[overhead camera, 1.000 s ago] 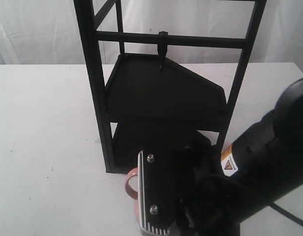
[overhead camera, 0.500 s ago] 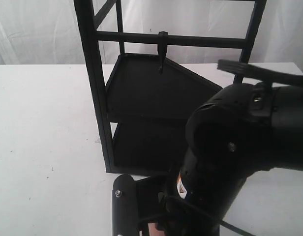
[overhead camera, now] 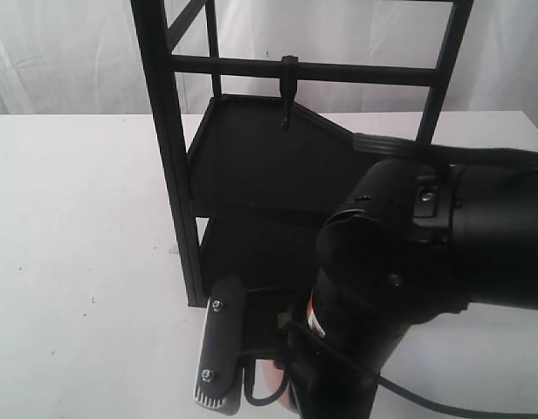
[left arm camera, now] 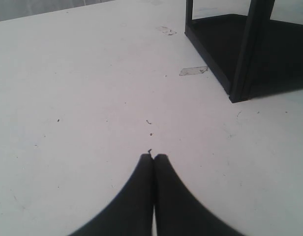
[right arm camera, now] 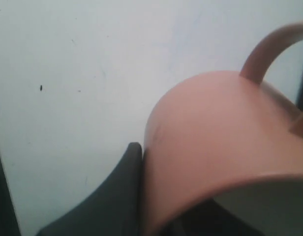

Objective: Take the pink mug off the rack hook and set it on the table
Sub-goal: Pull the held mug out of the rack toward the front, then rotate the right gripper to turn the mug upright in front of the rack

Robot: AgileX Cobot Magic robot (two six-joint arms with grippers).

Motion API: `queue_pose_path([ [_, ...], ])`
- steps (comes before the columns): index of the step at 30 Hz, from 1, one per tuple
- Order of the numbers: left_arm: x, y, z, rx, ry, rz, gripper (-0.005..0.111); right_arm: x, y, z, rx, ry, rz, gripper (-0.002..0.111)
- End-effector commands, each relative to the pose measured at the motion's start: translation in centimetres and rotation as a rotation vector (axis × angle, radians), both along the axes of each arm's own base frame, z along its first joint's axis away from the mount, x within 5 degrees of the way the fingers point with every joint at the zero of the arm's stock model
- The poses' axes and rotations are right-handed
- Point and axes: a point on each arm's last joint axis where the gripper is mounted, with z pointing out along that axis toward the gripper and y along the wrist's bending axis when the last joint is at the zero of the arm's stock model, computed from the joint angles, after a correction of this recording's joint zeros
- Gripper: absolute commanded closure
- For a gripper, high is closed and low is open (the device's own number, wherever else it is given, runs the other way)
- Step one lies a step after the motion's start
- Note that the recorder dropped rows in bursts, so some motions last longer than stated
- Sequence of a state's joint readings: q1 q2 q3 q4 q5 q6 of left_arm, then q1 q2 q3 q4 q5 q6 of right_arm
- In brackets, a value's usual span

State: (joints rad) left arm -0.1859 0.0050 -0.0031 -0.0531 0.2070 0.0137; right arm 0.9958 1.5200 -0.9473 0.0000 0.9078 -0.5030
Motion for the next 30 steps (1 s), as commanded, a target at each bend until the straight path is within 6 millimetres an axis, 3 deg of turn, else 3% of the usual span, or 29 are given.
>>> queue_pose_path([
  [1,0.0,0.0,-0.1,-0.003,0.003,0.0,0.107,0.2,0.3,0.3,0.032,-0.017,-0.015,0.108],
  [10,0.0,0.0,-0.1,-0.003,0.003,0.0,0.107,0.5,0.8,-1.4,-0.003,0.016,-0.03,0.108],
  [19,0.0,0.0,-0.1,-0.003,0.003,0.0,0.107,0.7,1.8,-1.5,0.094,0.013,-0.072,0.108],
  [30,0.0,0.0,-0.1,-0.003,0.003,0.0,0.107,0.5,2.8,-3.4,0.096,0.099,-0.069,0.108],
])
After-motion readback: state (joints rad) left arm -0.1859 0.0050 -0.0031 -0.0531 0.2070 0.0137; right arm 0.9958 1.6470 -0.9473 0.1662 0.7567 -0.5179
